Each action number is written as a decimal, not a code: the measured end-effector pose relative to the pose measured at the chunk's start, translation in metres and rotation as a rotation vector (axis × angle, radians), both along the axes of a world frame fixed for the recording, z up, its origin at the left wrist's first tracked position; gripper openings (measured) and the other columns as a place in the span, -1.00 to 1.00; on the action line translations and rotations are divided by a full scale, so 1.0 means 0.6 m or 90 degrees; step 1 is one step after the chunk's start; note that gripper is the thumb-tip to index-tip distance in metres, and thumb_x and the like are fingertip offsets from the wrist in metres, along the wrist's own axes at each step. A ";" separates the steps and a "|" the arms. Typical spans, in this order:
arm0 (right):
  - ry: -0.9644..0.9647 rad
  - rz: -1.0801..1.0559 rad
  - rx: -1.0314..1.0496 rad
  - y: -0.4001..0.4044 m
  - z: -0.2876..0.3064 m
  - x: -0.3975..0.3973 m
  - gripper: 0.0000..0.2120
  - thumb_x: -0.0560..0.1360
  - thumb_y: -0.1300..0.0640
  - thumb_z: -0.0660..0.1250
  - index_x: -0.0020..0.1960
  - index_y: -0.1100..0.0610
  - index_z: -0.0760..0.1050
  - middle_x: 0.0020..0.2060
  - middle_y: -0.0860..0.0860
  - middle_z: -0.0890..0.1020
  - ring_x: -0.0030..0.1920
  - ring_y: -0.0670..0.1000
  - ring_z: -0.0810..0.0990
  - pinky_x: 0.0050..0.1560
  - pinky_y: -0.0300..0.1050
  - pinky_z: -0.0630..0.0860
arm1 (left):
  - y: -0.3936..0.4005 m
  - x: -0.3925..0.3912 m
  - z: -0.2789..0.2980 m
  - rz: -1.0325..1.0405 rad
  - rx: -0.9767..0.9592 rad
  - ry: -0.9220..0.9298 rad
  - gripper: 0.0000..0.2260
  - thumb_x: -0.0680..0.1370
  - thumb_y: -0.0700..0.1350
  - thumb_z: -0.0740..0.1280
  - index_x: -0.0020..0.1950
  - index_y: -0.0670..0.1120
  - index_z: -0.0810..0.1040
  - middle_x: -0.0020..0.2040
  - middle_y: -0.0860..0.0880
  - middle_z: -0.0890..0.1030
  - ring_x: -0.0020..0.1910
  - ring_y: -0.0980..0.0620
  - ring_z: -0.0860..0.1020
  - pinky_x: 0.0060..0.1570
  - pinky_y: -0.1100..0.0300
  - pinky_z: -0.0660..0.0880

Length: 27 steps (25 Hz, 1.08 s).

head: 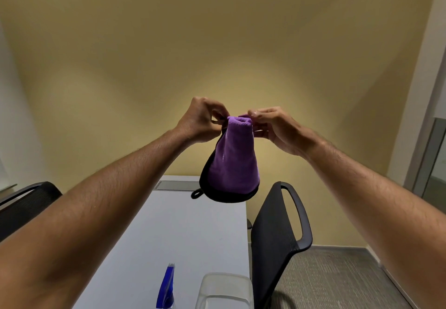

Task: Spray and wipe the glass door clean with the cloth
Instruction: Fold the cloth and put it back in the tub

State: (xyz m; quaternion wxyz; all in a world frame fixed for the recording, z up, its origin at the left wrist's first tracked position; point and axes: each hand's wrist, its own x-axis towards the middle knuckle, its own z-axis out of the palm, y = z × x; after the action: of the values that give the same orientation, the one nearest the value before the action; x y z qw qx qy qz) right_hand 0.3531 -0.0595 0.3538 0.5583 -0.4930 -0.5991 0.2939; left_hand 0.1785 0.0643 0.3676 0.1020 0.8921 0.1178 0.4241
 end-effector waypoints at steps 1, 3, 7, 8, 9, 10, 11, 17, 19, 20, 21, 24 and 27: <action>-0.007 0.035 -0.014 -0.003 -0.003 0.000 -0.74 0.54 0.02 0.33 0.10 0.16 0.65 0.02 0.05 0.72 0.01 -0.03 0.68 0.00 -0.24 0.58 | 0.002 -0.002 -0.002 0.014 -0.003 0.001 -0.88 0.36 -0.31 0.47 -0.16 -0.13 0.70 -0.26 -0.01 0.68 -0.23 0.09 0.67 -0.22 0.25 0.63; -0.076 0.038 -0.021 -0.002 -0.011 -0.009 -0.71 0.44 0.00 0.45 0.12 0.07 0.64 0.06 0.02 0.72 0.08 -0.06 0.67 0.06 -0.25 0.59 | 0.002 -0.003 -0.005 0.040 -0.008 0.007 -0.89 0.34 -0.27 0.47 -0.18 -0.11 0.70 -0.28 0.00 0.67 -0.26 0.10 0.66 -0.22 0.17 0.64; -0.127 -0.084 0.026 0.011 -0.020 -0.024 -0.53 0.31 0.29 0.59 0.19 0.13 0.59 -0.03 0.07 0.73 0.00 -0.02 0.68 0.03 -0.23 0.62 | 0.000 -0.004 -0.008 0.036 -0.021 0.026 -0.89 0.32 -0.25 0.45 -0.17 -0.13 0.70 -0.30 -0.01 0.67 -0.30 0.09 0.66 -0.24 0.12 0.64; -0.122 -0.086 0.019 0.011 -0.019 -0.022 -0.46 0.32 0.33 0.57 0.26 0.15 0.54 -0.02 0.11 0.72 0.01 0.01 0.68 0.03 -0.19 0.63 | 0.001 -0.005 -0.007 0.024 -0.026 0.039 -0.84 0.33 -0.26 0.46 -0.11 -0.13 0.69 -0.26 -0.01 0.68 -0.26 0.08 0.66 -0.22 0.14 0.64; -0.116 -0.075 0.008 0.011 -0.018 -0.017 -0.42 0.33 0.35 0.55 0.30 0.13 0.49 -0.01 0.16 0.71 0.01 0.05 0.68 0.06 -0.13 0.63 | 0.002 -0.007 -0.005 0.013 -0.030 0.060 -0.77 0.34 -0.26 0.47 -0.02 -0.13 0.67 -0.18 -0.02 0.68 -0.20 0.09 0.66 -0.18 0.18 0.64; -0.111 -0.062 -0.002 0.010 -0.017 -0.014 -0.39 0.33 0.37 0.53 0.31 0.09 0.46 -0.02 0.19 0.70 0.01 0.08 0.68 0.09 -0.07 0.63 | 0.004 -0.009 -0.003 0.004 -0.038 0.087 -0.69 0.36 -0.27 0.48 0.09 -0.12 0.64 -0.09 -0.02 0.67 -0.12 0.10 0.65 -0.14 0.23 0.63; -0.109 -0.050 -0.004 0.010 -0.017 -0.011 -0.39 0.34 0.38 0.52 0.30 0.04 0.43 -0.04 0.20 0.69 -0.03 0.08 0.67 0.11 -0.02 0.63 | 0.006 -0.010 -0.002 -0.008 -0.053 0.113 -0.62 0.37 -0.29 0.48 0.18 -0.12 0.60 -0.02 -0.02 0.66 -0.04 0.11 0.64 -0.08 0.25 0.62; -0.076 -0.051 0.020 0.016 -0.026 -0.006 -0.38 0.31 0.35 0.53 0.25 0.01 0.37 -0.05 0.15 0.61 -0.13 0.00 0.65 0.07 0.02 0.62 | 0.009 -0.011 -0.001 -0.012 -0.098 0.152 -0.67 0.35 -0.37 0.42 0.04 -0.08 0.64 -0.12 -0.01 0.66 -0.15 0.11 0.64 -0.17 0.30 0.57; -0.051 -0.042 0.021 0.019 -0.033 -0.003 -0.35 0.31 0.34 0.55 0.29 0.04 0.37 -0.01 0.17 0.64 -0.06 0.04 0.66 0.11 0.01 0.62 | 0.010 -0.013 -0.003 0.011 -0.100 0.144 -0.69 0.33 -0.35 0.42 0.00 -0.06 0.63 -0.14 -0.01 0.65 -0.20 0.10 0.63 -0.24 0.30 0.56; -0.040 -0.037 0.018 0.019 -0.038 0.000 -0.33 0.32 0.31 0.57 0.33 0.05 0.36 0.03 0.18 0.65 0.00 0.07 0.67 0.13 -0.01 0.62 | 0.010 -0.014 -0.004 0.023 -0.097 0.138 -0.70 0.32 -0.34 0.41 -0.02 -0.05 0.63 -0.15 -0.01 0.65 -0.22 0.09 0.63 -0.26 0.29 0.57; -0.034 -0.032 0.009 0.019 -0.044 0.005 -0.30 0.32 0.27 0.58 0.36 0.06 0.36 0.07 0.18 0.66 0.05 0.07 0.68 0.14 -0.04 0.61 | 0.009 -0.016 -0.005 0.035 -0.097 0.128 -0.72 0.31 -0.32 0.41 -0.05 -0.04 0.62 -0.17 -0.01 0.65 -0.24 0.09 0.63 -0.28 0.28 0.57; -0.061 -0.016 -0.048 0.013 -0.074 0.024 -0.28 0.30 0.13 0.61 0.39 0.10 0.40 0.12 0.13 0.67 0.14 0.04 0.66 0.21 -0.04 0.57 | 0.009 -0.026 -0.002 0.072 -0.111 0.072 -0.77 0.28 -0.25 0.38 -0.14 0.00 0.62 -0.23 0.01 0.66 -0.32 0.11 0.63 -0.36 0.26 0.53; -0.114 -0.035 -0.109 0.011 -0.110 0.029 -0.24 0.29 0.07 0.63 0.41 0.14 0.41 0.17 0.08 0.66 0.18 0.00 0.63 0.29 0.01 0.52 | 0.009 -0.037 0.004 0.108 -0.135 0.020 -0.80 0.24 -0.20 0.36 -0.21 0.05 0.61 -0.29 0.04 0.66 -0.35 0.10 0.62 -0.37 0.25 0.57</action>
State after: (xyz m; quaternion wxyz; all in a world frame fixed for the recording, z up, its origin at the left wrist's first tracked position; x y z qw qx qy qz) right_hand 0.3706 -0.0527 0.2881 0.4666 -0.5791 -0.6055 0.2835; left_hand 0.1566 0.0698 0.3702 0.1574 0.8696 0.2386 0.4027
